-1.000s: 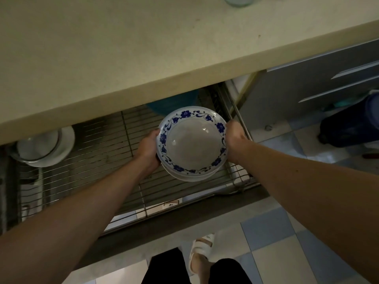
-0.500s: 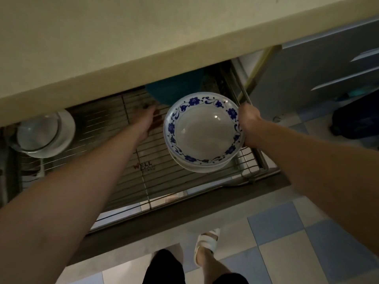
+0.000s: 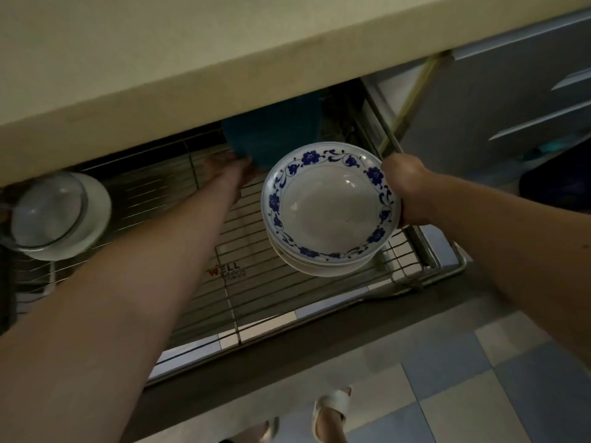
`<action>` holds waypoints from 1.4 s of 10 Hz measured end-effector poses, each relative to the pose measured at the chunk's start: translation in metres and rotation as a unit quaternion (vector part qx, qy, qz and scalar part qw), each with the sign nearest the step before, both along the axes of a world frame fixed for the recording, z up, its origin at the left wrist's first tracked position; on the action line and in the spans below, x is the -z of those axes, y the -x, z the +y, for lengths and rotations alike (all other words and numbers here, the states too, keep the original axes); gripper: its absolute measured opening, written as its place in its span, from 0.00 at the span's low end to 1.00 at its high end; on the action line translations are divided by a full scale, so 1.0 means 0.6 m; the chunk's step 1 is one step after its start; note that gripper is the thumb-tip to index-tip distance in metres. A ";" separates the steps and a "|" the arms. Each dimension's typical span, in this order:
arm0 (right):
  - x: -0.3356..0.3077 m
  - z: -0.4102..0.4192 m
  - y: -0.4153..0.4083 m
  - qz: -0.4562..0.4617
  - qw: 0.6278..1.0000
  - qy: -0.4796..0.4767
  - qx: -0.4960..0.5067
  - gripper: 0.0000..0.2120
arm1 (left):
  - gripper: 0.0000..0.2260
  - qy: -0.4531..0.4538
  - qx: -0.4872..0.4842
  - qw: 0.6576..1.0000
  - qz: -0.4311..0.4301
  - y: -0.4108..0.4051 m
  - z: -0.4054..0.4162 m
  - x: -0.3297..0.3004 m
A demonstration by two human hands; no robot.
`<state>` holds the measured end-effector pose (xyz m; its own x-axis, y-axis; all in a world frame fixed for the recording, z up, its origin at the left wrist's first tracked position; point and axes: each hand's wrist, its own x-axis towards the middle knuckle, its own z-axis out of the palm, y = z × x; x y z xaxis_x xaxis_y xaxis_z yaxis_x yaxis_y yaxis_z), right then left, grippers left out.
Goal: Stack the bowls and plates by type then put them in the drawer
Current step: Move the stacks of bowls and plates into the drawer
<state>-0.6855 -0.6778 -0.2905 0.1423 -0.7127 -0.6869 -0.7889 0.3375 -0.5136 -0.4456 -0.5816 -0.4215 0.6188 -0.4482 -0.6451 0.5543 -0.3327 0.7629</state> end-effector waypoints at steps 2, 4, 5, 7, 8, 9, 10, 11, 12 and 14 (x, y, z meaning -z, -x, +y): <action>-0.008 0.015 0.021 -0.057 0.993 -0.066 0.080 0.13 | 0.17 -0.050 -0.038 0.998 -0.017 -0.004 0.060 -0.006; -0.027 0.027 0.023 -0.059 0.993 -0.091 0.046 0.15 | 0.13 -0.068 -0.150 0.986 0.008 -0.006 0.191 -0.025; -0.028 0.028 0.032 -0.060 0.993 -0.095 0.023 0.17 | 0.14 -0.070 -0.178 0.982 0.001 -0.007 0.229 -0.050; -0.017 0.020 0.040 -0.055 0.994 -0.092 0.010 0.18 | 0.18 -0.074 -0.149 0.986 0.031 -0.017 0.286 -0.086; -0.012 0.016 0.040 -0.054 0.995 -0.087 0.020 0.17 | 0.10 -0.080 -0.133 0.985 0.072 -0.020 0.320 -0.094; -0.005 0.018 0.037 -0.056 0.995 -0.084 0.026 0.16 | 0.07 -0.092 -0.134 0.983 0.085 -0.022 0.346 -0.095; 0.003 0.018 0.037 -0.056 0.995 -0.074 0.032 0.16 | 0.05 -0.070 -0.167 0.979 0.093 -0.035 0.351 -0.097; 0.011 0.016 0.034 -0.064 0.994 -0.076 0.041 0.16 | 0.03 -0.062 -0.198 0.972 0.105 -0.054 0.345 -0.095; 0.022 0.009 0.034 -0.063 0.994 -0.073 0.047 0.16 | 0.07 -0.059 -0.234 0.964 0.112 -0.067 0.340 -0.088; 0.038 0.001 0.034 -0.059 0.994 -0.074 0.048 0.17 | 0.16 -0.045 -0.266 0.956 0.119 -0.066 0.332 -0.079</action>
